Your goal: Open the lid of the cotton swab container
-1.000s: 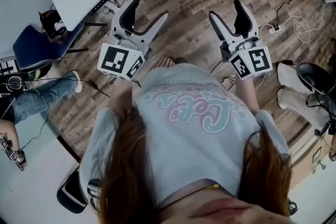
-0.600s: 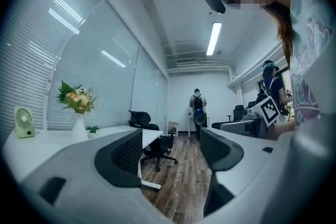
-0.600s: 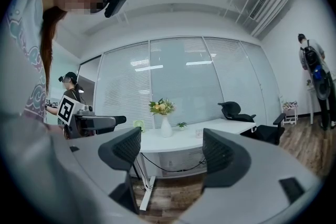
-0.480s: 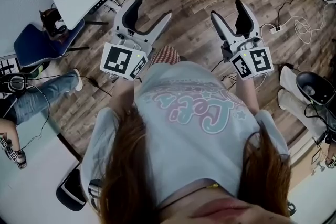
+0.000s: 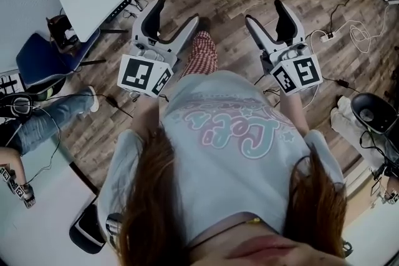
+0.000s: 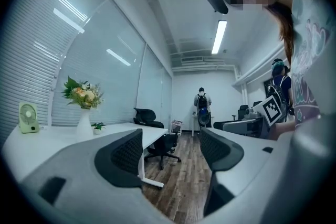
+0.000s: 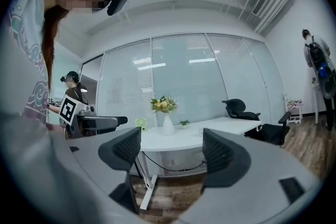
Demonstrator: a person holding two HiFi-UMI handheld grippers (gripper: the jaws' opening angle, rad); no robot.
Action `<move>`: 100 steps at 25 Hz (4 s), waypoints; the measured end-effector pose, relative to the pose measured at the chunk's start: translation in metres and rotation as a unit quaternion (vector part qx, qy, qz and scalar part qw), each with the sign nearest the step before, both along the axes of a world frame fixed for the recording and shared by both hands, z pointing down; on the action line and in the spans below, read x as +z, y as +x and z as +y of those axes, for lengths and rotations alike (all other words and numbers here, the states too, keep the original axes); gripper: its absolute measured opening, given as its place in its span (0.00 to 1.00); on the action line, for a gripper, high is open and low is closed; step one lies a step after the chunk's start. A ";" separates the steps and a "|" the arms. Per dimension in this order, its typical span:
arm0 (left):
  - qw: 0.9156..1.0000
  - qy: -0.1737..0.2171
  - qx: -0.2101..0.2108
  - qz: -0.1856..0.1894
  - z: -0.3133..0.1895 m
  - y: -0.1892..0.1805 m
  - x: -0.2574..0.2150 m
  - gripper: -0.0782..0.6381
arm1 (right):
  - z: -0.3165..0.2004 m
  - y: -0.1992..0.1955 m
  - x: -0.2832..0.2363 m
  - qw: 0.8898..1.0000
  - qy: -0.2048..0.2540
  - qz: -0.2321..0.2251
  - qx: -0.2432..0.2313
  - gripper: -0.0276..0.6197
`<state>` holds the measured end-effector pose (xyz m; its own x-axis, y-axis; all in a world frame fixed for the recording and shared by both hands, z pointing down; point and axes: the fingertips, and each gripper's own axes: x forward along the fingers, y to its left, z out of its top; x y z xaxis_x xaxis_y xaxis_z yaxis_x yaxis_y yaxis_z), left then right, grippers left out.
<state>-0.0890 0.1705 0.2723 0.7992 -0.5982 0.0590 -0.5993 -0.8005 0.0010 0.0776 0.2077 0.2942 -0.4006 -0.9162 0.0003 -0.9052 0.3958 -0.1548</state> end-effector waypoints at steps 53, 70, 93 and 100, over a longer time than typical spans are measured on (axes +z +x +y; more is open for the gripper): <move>0.996 -0.019 0.088 -0.005 -0.356 0.089 0.028 0.56 | -0.342 0.040 0.013 0.999 -0.013 0.005 0.042 0.59; 0.995 -0.031 0.096 -0.014 -0.411 0.090 0.041 0.56 | -0.399 0.039 0.016 0.999 -0.016 0.004 0.049 0.59; 0.998 -0.041 0.036 -0.022 -0.431 0.110 0.045 0.56 | -0.439 0.057 0.010 0.999 -0.015 0.007 -0.041 0.59; 0.999 -0.044 -0.007 -0.024 -0.435 0.116 0.045 0.56 | -0.458 0.063 0.006 0.996 -0.010 0.005 -0.090 0.59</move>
